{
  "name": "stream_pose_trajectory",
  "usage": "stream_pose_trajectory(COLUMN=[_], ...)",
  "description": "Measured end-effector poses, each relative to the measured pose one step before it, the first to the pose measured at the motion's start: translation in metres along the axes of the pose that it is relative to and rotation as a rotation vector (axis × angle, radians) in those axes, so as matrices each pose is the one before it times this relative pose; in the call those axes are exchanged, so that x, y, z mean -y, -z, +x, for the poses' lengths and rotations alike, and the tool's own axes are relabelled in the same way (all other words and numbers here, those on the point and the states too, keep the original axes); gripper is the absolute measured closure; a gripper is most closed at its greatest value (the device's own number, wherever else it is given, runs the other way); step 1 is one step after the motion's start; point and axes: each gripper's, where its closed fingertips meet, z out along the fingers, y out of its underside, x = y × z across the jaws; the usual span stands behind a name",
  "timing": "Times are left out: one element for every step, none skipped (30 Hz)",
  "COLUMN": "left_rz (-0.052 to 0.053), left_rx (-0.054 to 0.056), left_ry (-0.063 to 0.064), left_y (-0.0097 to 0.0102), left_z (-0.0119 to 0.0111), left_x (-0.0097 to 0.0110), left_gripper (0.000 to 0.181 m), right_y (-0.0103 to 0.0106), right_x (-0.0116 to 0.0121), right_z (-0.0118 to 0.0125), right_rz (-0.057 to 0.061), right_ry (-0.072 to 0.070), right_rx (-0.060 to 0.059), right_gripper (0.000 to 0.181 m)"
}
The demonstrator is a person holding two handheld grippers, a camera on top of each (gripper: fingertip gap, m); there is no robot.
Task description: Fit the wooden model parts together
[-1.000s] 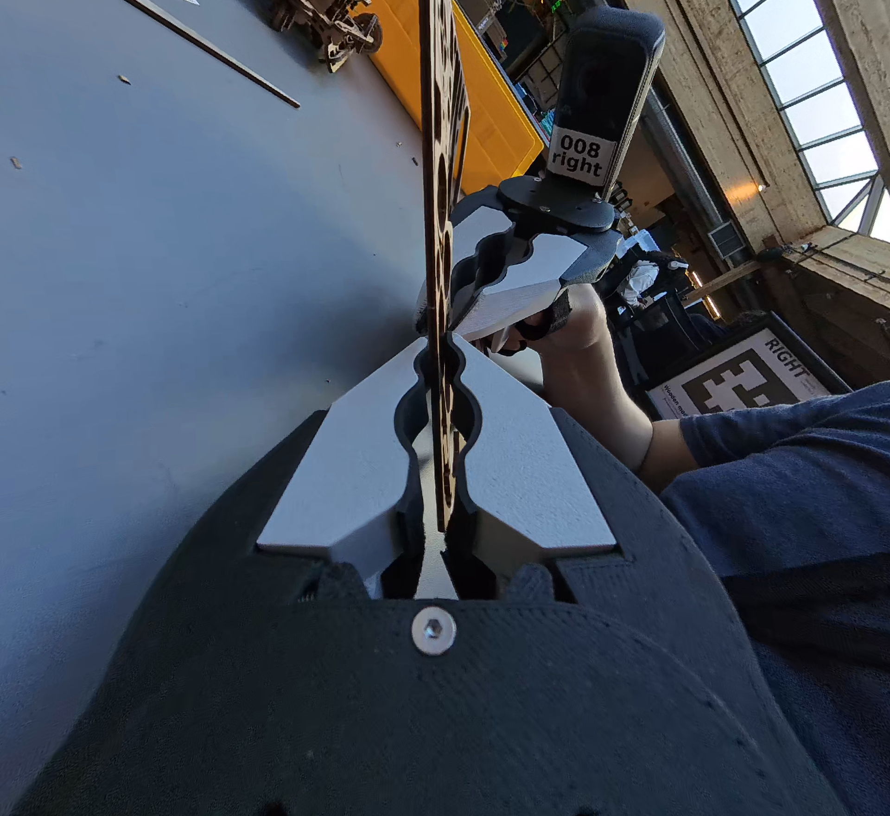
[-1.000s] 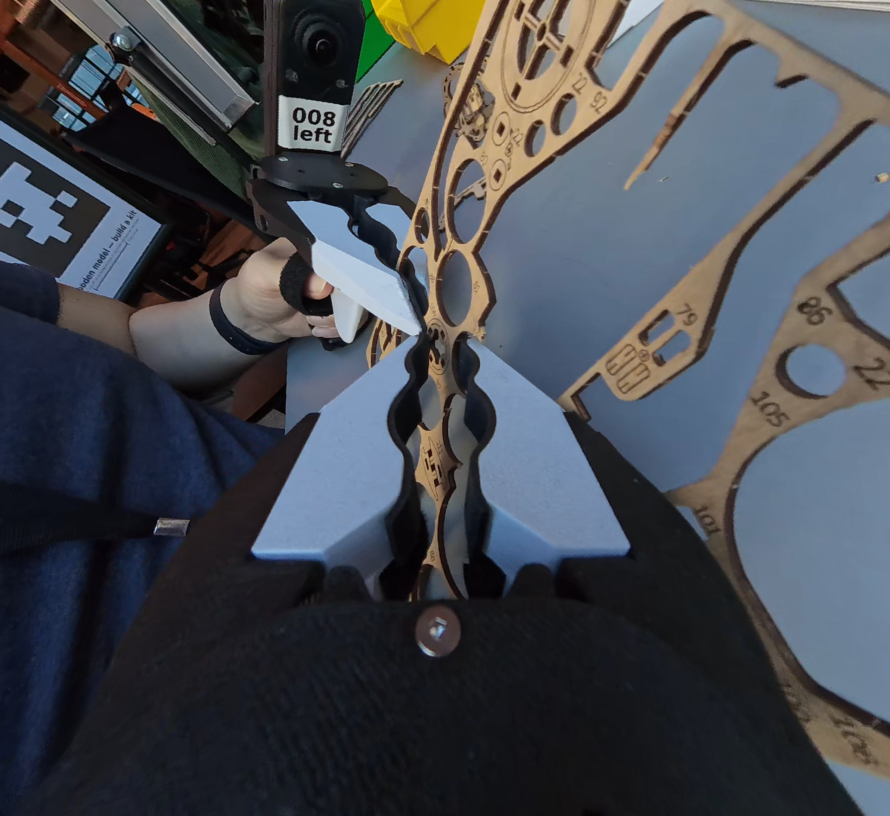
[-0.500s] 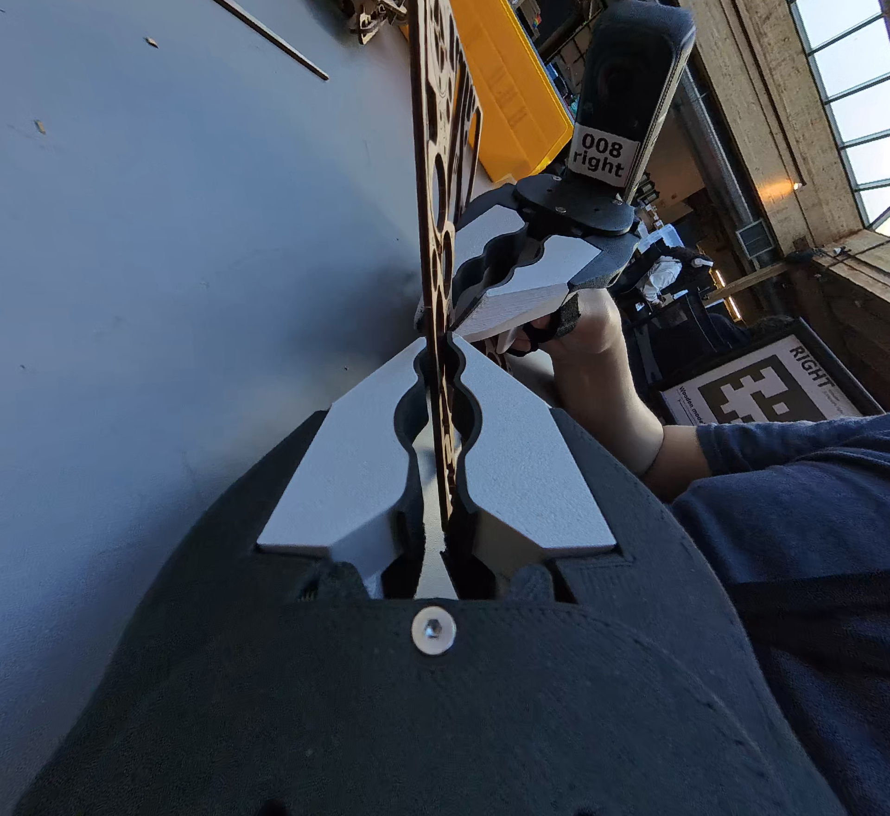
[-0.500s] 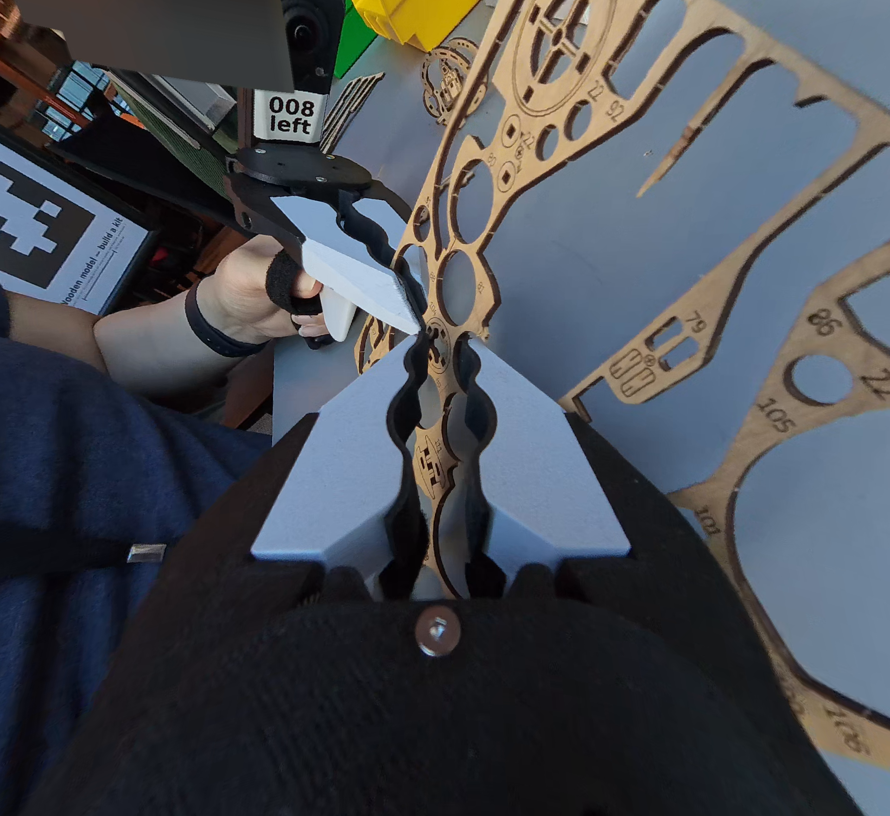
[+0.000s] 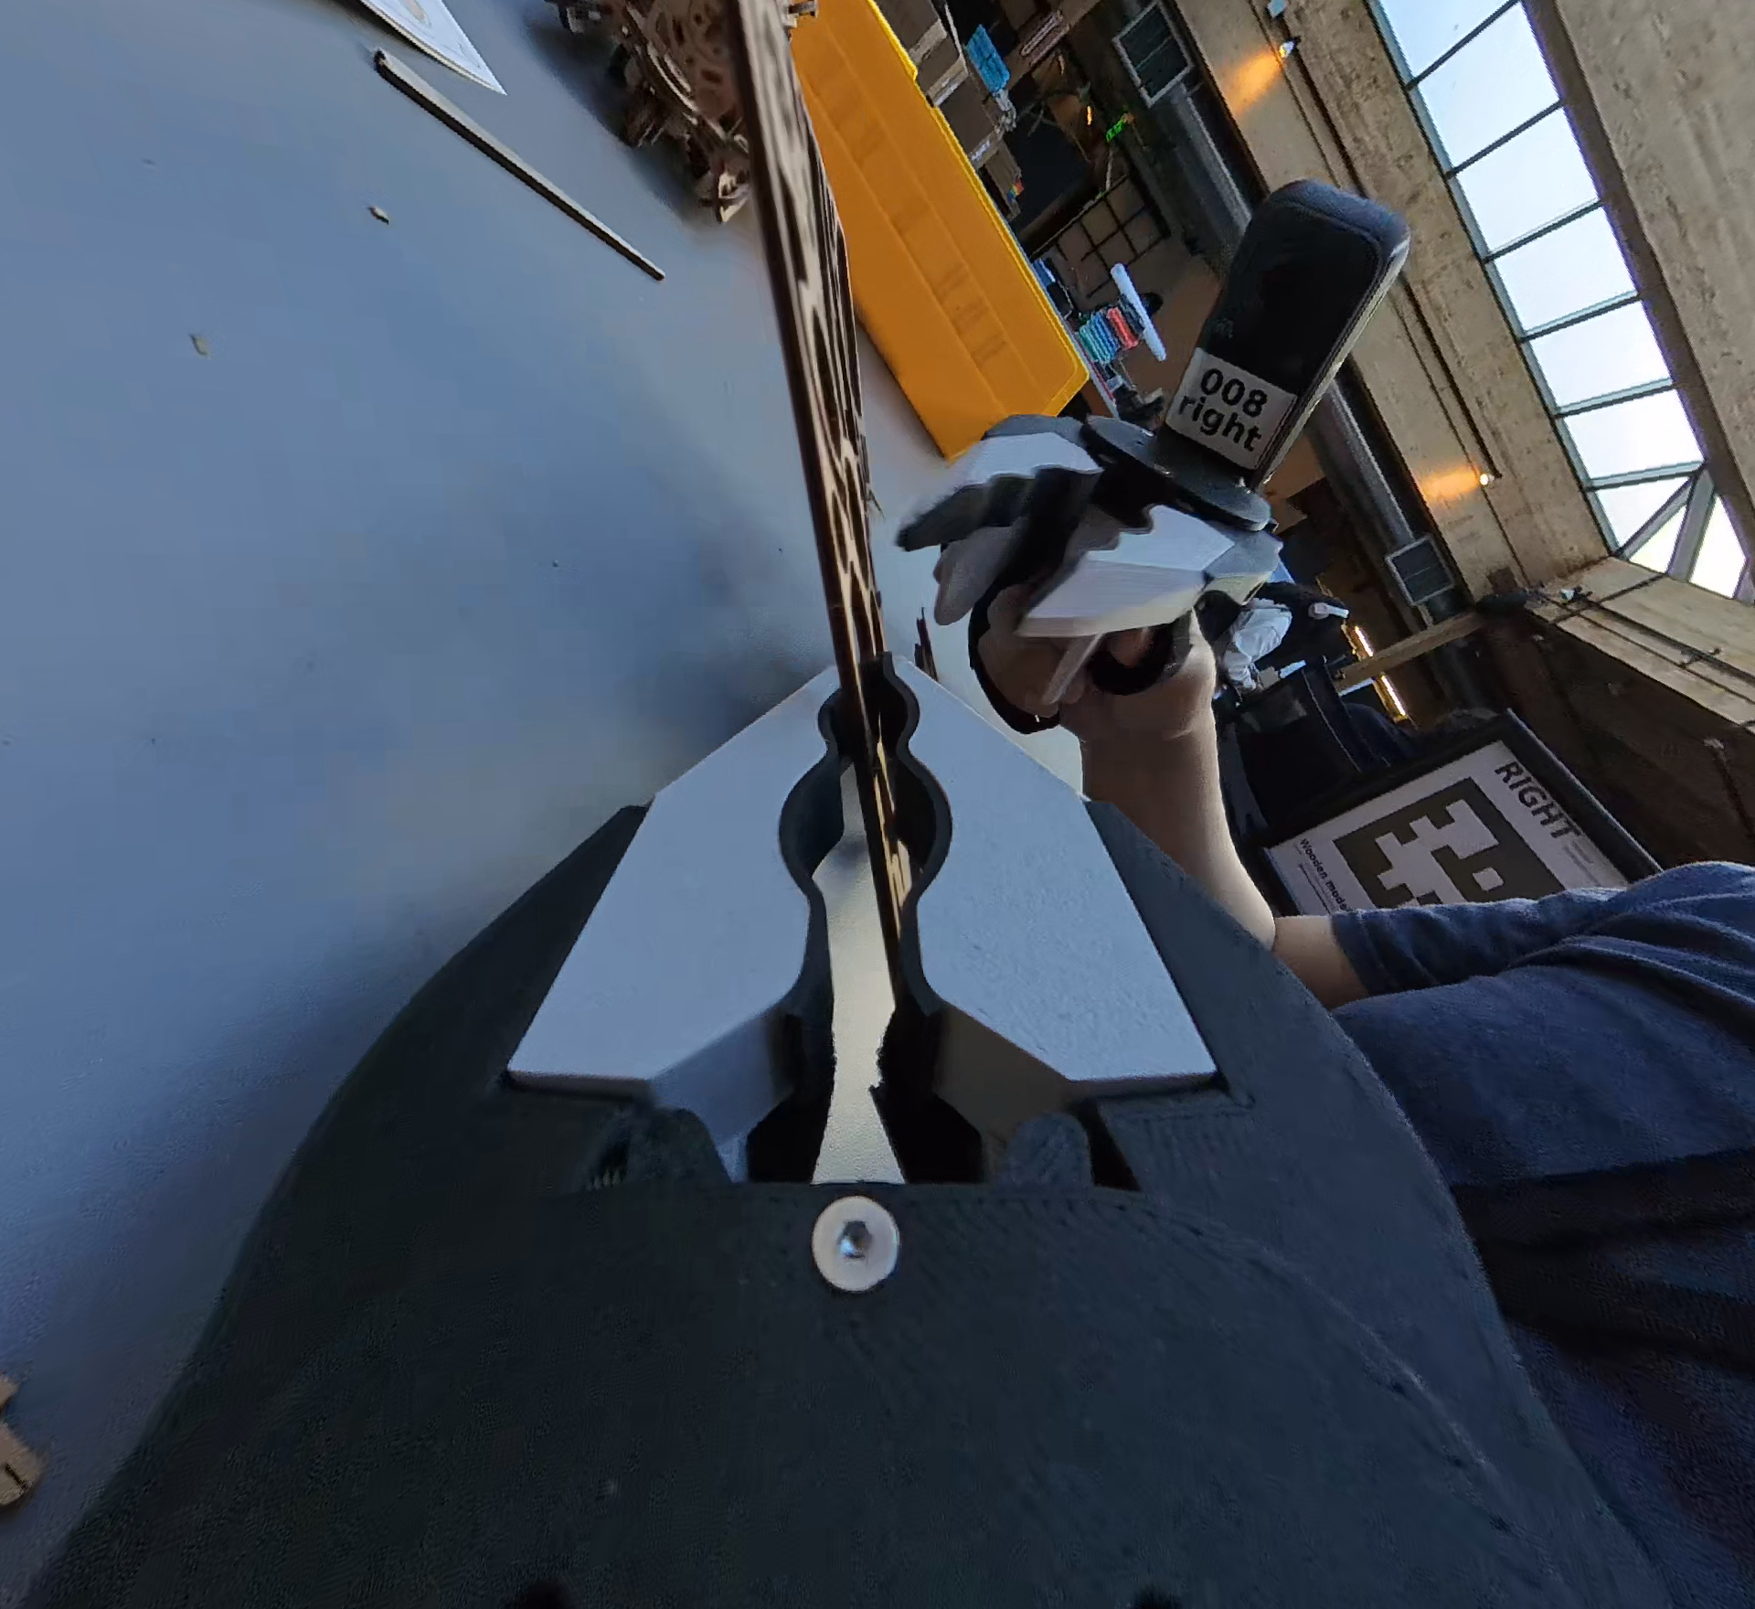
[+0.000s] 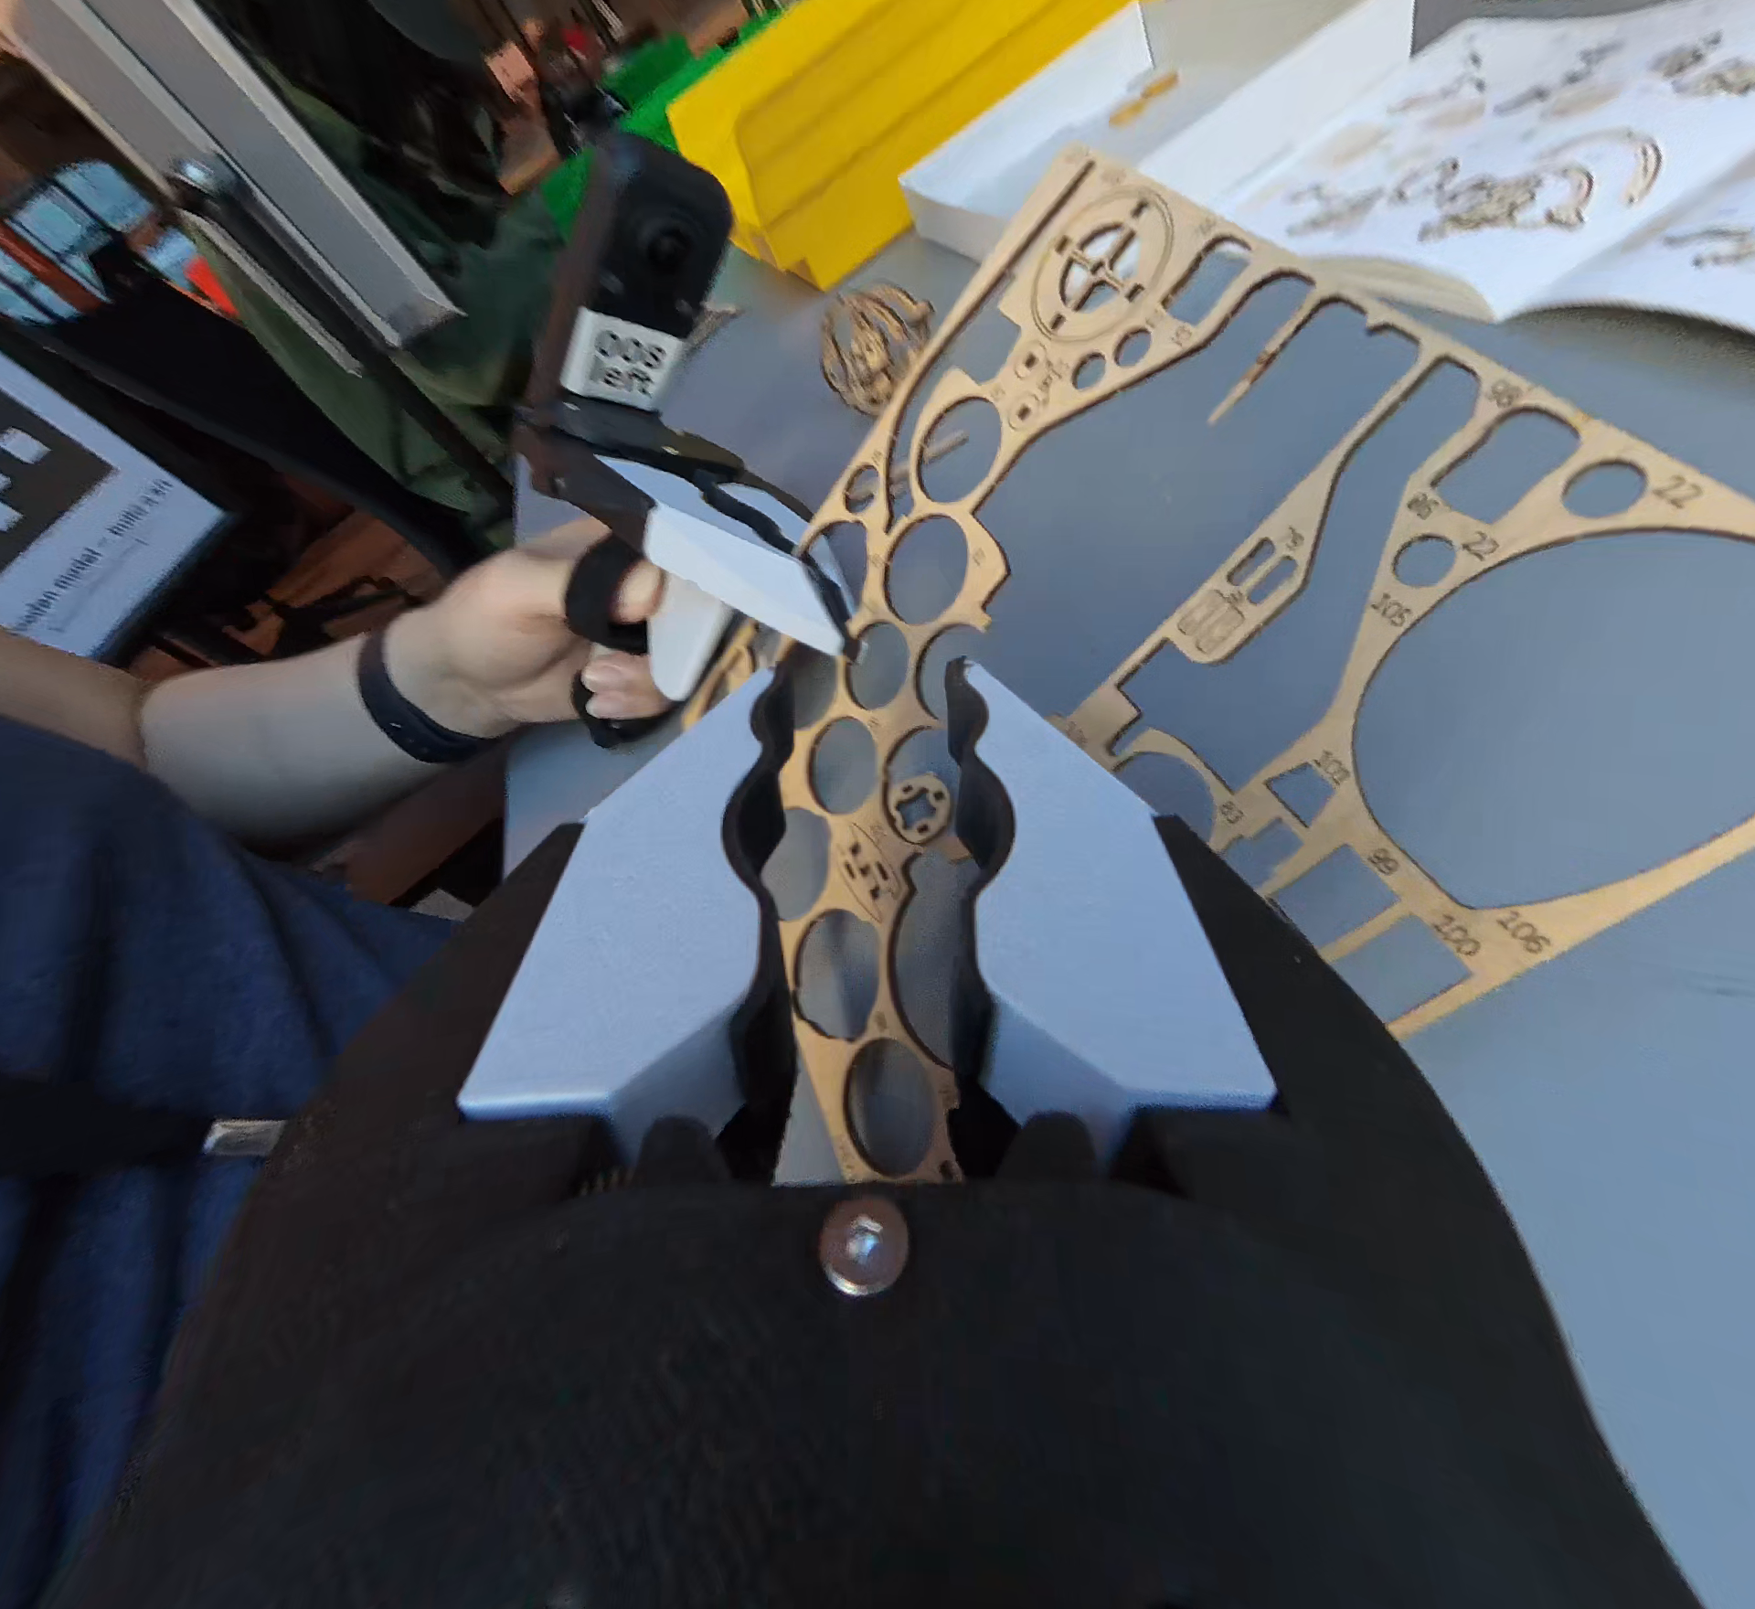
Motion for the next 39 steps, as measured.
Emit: stream_pose_trajectory(left_rz=[0.0101,0.0109,0.0037,0.0003,0.0035,0.0013,0.0010,0.0046,0.0031,0.0063,-0.0046,-0.0145,-0.0007,0.0076,0.0084,0.0178,0.0215,-0.0031,-0.0182,-0.0090,-0.0013,-0.0087,-0.0190,-0.0227,-0.0129,-0.0064,0.0005,0.0052,0.0013,-0.0113,-0.0258,-0.0365,-0.0452,-0.0522,-0.0555,-0.0522,-0.0486,-0.0264,-0.0062], left_rx=[-0.0075,-0.0039,-0.0066,-0.0062,-0.0057,-0.0089,-0.0088,0.0000,0.0139,0.0077,0.0002,0.0041,0.0013,-0.0074,-0.0100,-0.0001,-0.0076,-0.0224,-0.0132,-0.0005,0.0046,0.0013,-0.0097,-0.0133,-0.0128,-0.0066,0.0094,0.0106,0.0141,0.0212,0.0364,0.0495,0.0564,0.0611,0.0624,0.0437,0.0237,0.0239,0.0090], left_ry=[-0.0005,0.0007,-0.0042,-0.0057,-0.0061,-0.0060,-0.0055,-0.0041,-0.0012,-0.0005,0.0007,-0.0054,-0.0098,-0.0054,0.0002,0.0008,-0.0061,-0.0032,0.0157,0.0104,-0.0016,-0.0071,-0.0071,-0.0072,-0.0102,-0.0091,-0.0112,-0.0215,-0.0267,-0.0321,-0.0386,-0.0524,-0.0741,-0.0898,-0.0863,-0.0708,-0.0540,-0.0315,-0.0132], left_y=[0.00072,0.00045,0.00012,-0.00003,-0.00007,-0.00009,-0.00020,-0.00016,-0.00006,0.00021,-0.00062,-0.00124,-0.00104,-0.00103,-0.00098,0.00003,0.00023,-0.00117,-0.00250,-0.00288,-0.00259,-0.00225,-0.00248,-0.00281,-0.00197,-0.00022,0.00166,0.00352,0.00447,0.00488,0.00484,0.00460,0.00360,0.00219,0.00052,-0.00127,-0.00262,-0.00386,-0.00463], left_z=[0.00108,0.00054,0.00125,0.00135,0.00126,0.00190,0.00171,0.00055,-0.00140,-0.00059,0.00073,0.00056,0.00166,0.00313,0.00281,0.00093,0.00189,0.00391,0.00250,0.00045,0.00003,0.00053,0.00239,0.00343,0.00356,0.00298,0.00090,0.00113,0.00060,-0.00055,-0.00325,-0.00533,-0.00640,-0.00696,-0.00704,-0.00370,-0.00061,-0.00088,0.00074], left_x=[0.00139,0.00154,0.00065,0.00024,0.00033,0.00016,0.00022,0.00057,0.00046,0.00083,-0.00089,-0.00258,-0.00100,-0.00012,0.00013,0.00172,0.00224,-0.00087,-0.00291,-0.00222,-0.00142,-0.00182,-0.00294,-0.00352,-0.00223,-0.00066,0.00114,0.00237,0.00233,0.00099,-0.00087,-0.00250,-0.00437,-0.00614,-0.00756,-0.00736,-0.00633,-0.00247,0.00048], left_gripper=[0.181,0.181,0.181,0.181,0.181,0.181,0.181,0.181,0.180,0.180,0.178,0.177,0.178,0.178,0.179,0.180,0.180,0.180,0.180,0.181,0.181,0.180,0.179,0.178,0.175,0.167,0.159,0.155,0.152,0.152,0.150,0.146,0.142,0.139,0.138,0.137,0.139,0.139,0.138], right_y=[0.00536,0.00591,0.00488,0.00263,-0.00067,-0.00287,-0.00495,-0.00541,-0.00477,-0.00329,-0.00248,-0.00142,-0.00058,0.00011,0.00110,0.00108,0.00114,0.00092,0.00049,0.00039,0.00112,0.00207,0.00262,0.00355,0.00458,0.00526,0.00561,0.00521,0.00469,0.00399,0.00350,0.00289,0.00240,0.00177,0.00100,0.00044,0.00031,0.00027,0.00035], right_x=[0.01005,0.00768,0.00354,-0.00156,-0.00654,-0.00887,-0.00816,-0.00482,-0.00142,-0.00165,-0.00283,-0.00338,-0.00238,0.00003,0.00214,0.00155,-0.00002,-0.00244,-0.00497,-0.00418,-0.00298,-0.00213,-0.00452,-0.00442,-0.00317,-0.00461,-0.00715,-0.00974,-0.00995,-0.00913,-0.00830,-0.00766,-0.00746,-0.00760,-0.00749,-0.00697,-0.00418,-0.00183,-0.00054], right_z=[-0.00858,-0.00488,-0.00164,0.00044,0.00403,0.00429,-0.00165,-0.00652,0.00101,0.00356,0.00219,0.00342,0.00504,0.00176,-0.00171,-0.00217,-0.00035,0.00106,-0.00069,0.00016,-0.00003,-0.00216,-0.00256,-0.00127,0.00014,0.00330,0.00597,0.00735,0.00668,0.00572,0.00485,0.00454,0.00419,0.00324,0.00309,0.00415,0.00424,0.00220,0.00120], right_rz=[0.0484,0.0341,0.0091,-0.0185,-0.0489,-0.0624,-0.0538,-0.0440,-0.0233,-0.0243,-0.0372,-0.0433,-0.0339,-0.0142,0.0046,0.0071,0.0028,-0.0103,-0.0260,-0.0168,-0.0082,-0.0030,-0.0189,-0.0151,-0.0002,-0.0046,-0.0168,-0.0310,-0.0298,-0.0226,-0.0161,-0.0142,-0.0156,-0.0190,-0.0230,-0.0250,-0.0131,-0.0033,-0.0018], right_ry=[0.0120,0.0216,0.0367,0.0469,0.0419,0.0316,0.0269,0.0257,0.0352,0.0606,0.0603,0.0405,0.0252,0.0110,0.0008,-0.0103,-0.0182,-0.0231,-0.0201,-0.0174,-0.0137,-0.0143,-0.0159,-0.0193,-0.0188,-0.0075,0.0009,0.0001,0.0022,0.0032,-0.0029,-0.0094,-0.0099,-0.0060,-0.0062,-0.0060,-0.0050,-0.0045,-0.0002], right_rx=[0.0278,0.0012,-0.0190,-0.0276,-0.0422,-0.0359,0.0021,0.0203,-0.0348,-0.0556,-0.0414,-0.0407,-0.0435,-0.0190,0.0057,0.0136,0.0057,-0.0018,0.0080,-0.0018,-0.0054,0.0047,0.0073,0.0009,-0.0076,-0.0253,-0.0370,-0.0396,-0.0310,-0.0229,-0.0147,-0.0107,-0.0077,-0.0011,0.0021,-0.0039,-0.0056,0.0064,0.0104], right_gripper=[0.150,0.151,0.152,0.153,0.153,0.153,0.152,0.151,0.151,0.151,0.150,0.150,0.151,0.150,0.148,0.146,0.144,0.148,0.151,0.151,0.153,0.156,0.157,0.157,0.157,0.159,0.159,0.159,0.159,0.159,0.159,0.159,0.160,0.159,0.159,0.159,0.159,0.158,0.157])
